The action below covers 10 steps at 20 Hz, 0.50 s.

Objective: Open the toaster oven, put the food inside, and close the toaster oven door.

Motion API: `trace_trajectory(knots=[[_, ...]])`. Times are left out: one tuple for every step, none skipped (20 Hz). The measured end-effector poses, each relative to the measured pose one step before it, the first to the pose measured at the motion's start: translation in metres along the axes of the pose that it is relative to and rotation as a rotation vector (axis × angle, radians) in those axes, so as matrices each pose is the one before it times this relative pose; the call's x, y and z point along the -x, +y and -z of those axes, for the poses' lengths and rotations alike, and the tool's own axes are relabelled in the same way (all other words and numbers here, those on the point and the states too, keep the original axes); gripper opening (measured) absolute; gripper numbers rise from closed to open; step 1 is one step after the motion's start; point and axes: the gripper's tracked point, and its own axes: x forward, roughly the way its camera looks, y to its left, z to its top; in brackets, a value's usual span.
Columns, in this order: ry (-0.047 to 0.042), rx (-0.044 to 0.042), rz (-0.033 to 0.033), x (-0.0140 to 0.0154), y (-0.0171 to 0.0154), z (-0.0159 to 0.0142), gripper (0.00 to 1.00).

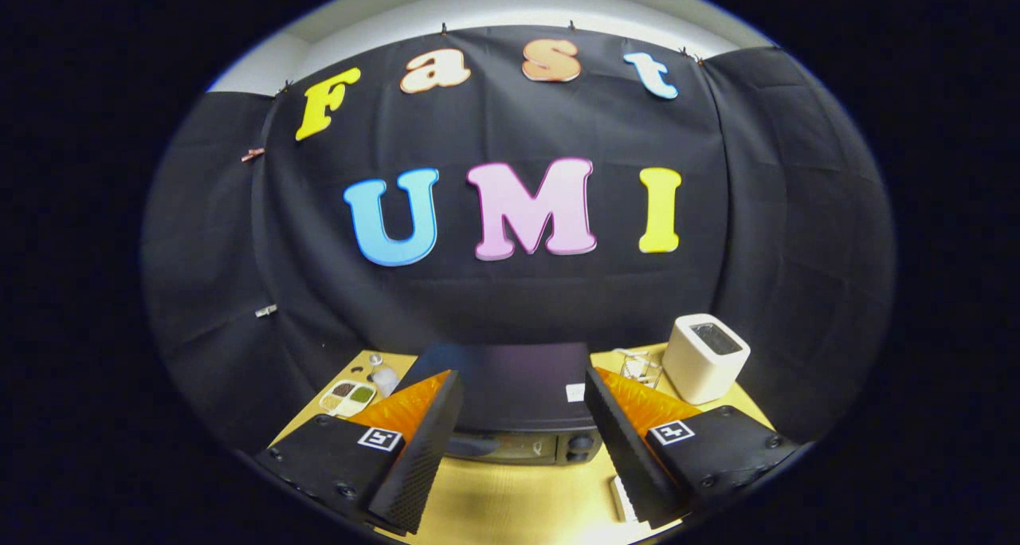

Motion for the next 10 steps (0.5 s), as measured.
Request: trace_trajectory(knots=[[-0.02812, -0.00529, 0.00507, 0.0042, -0.00603, -0.01189, 0.96], [-0.02477, -0.00482, 0.00268, 0.00502, -0.00605, -0.01051, 0.96], [-0.02265, -0.00224, 0.01188, 0.00383, -0.00846, -0.01009, 0.96], [-0.02006, 0.0044, 0.01042, 0.002, -0.00959, -0.00837, 0.96], [-0.0156, -0.0003, 0.00397, 0.00443, -0.00721, -0.00651, 0.96], [-0.00724, 0.00063, 0.01175, 0.00214, -0.00922, -0.00537, 0.96], [-0.00796, -0.00205, 0.00237, 0.00421, -0.00661, -0.00486, 0.96], [-0.00359, -0.00489, 0.01055, 0.00303, -0.00964, -0.00453, 0.96], [0.00289, -0.00571, 0.00306, 0.00129, -0.00654, -0.00201, 0.96], [0.00162, -0.00394, 0.00359, 0.00012, -0.006, -0.00038, 0.96]])
